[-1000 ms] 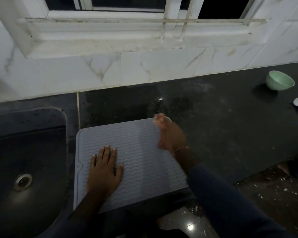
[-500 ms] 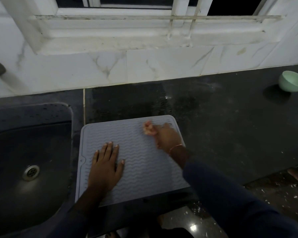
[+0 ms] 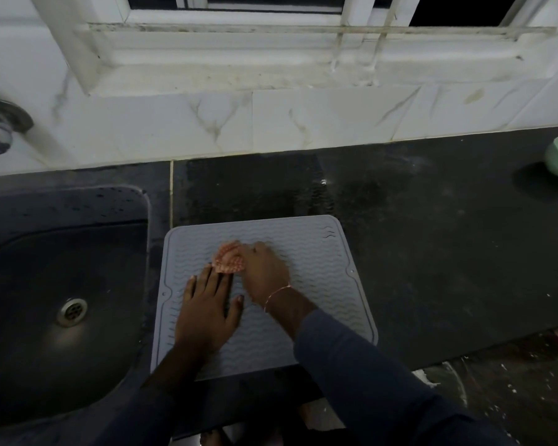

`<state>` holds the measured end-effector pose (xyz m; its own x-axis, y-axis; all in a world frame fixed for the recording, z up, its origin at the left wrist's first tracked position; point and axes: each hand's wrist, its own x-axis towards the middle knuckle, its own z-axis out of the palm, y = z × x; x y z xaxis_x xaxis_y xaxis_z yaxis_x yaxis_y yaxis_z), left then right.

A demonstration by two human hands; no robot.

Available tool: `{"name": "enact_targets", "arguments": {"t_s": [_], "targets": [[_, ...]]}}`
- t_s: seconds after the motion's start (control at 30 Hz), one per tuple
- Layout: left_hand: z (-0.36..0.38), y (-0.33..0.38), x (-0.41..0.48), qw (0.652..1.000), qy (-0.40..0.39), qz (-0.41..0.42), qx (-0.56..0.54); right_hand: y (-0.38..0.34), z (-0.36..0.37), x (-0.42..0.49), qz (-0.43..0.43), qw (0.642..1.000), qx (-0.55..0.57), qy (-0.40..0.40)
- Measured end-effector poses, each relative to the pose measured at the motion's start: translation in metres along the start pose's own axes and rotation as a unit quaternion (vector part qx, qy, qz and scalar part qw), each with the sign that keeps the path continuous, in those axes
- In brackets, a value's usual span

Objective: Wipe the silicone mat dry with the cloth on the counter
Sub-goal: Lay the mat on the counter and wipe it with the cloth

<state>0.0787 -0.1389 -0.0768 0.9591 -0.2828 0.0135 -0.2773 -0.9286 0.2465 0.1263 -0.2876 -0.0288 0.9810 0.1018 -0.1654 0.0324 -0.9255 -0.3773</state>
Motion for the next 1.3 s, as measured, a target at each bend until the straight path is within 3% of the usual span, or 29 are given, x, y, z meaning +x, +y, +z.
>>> {"name": "enact_targets", "arguments": {"t_s": [0.1, 0.23, 0.33, 0.43, 0.53, 0.6, 0.7, 0.87, 0.97, 1.07, 1.13, 1.23, 1.3], "targets": [[0.001, -0.002, -0.001, 1.0, -0.006, 0.0, -0.011, 0.036, -0.026, -0.003, -0.003, 1.0, -0.001, -0.001], [0.001, -0.003, -0.001, 1.0, -0.004, 0.003, -0.022, 0.106, -0.066, -0.001, 0.092, 0.995, -0.046, 0.005], [0.001, -0.002, -0.002, 1.0, 0.002, 0.003, -0.028, 0.113, -0.079, 0.009, 0.128, 0.985, -0.117, 0.017], [0.0, -0.002, -0.002, 0.999, 0.0, 0.001, -0.035, 0.079, -0.068, 0.02, 0.051, 0.992, -0.087, 0.073], [0.0, -0.001, 0.0, 1.0, -0.012, -0.002, -0.025, 0.02, -0.031, 0.019, -0.044, 0.997, -0.055, 0.009], [0.001, -0.001, 0.0, 1.0, -0.007, -0.002, -0.021, 0.004, -0.016, 0.016, -0.045, 0.996, -0.073, -0.014], [0.003, -0.003, -0.001, 0.999, -0.002, 0.003, -0.034, 0.043, -0.03, 0.014, -0.047, 0.991, -0.123, 0.01], [0.003, -0.004, -0.001, 0.999, 0.007, 0.005, -0.046, 0.137, -0.074, 0.002, 0.061, 0.981, -0.184, 0.01], [0.003, -0.003, -0.002, 0.999, 0.005, 0.003, -0.042, 0.125, -0.088, 0.002, 0.114, 0.983, -0.144, 0.0], [0.002, -0.003, -0.001, 0.999, -0.002, 0.0, -0.038, 0.059, -0.072, -0.002, 0.014, 0.997, -0.053, 0.052], [0.001, -0.002, 0.0, 0.999, 0.001, 0.002, -0.033, 0.011, -0.045, -0.008, -0.048, 0.998, -0.006, 0.028], [0.002, -0.002, -0.001, 1.0, 0.004, 0.007, -0.025, -0.016, -0.01, -0.014, -0.076, 0.996, -0.056, 0.002], [0.002, -0.003, -0.001, 1.0, -0.002, 0.004, -0.019, 0.014, -0.02, -0.017, -0.105, 0.991, -0.084, 0.018]]}}
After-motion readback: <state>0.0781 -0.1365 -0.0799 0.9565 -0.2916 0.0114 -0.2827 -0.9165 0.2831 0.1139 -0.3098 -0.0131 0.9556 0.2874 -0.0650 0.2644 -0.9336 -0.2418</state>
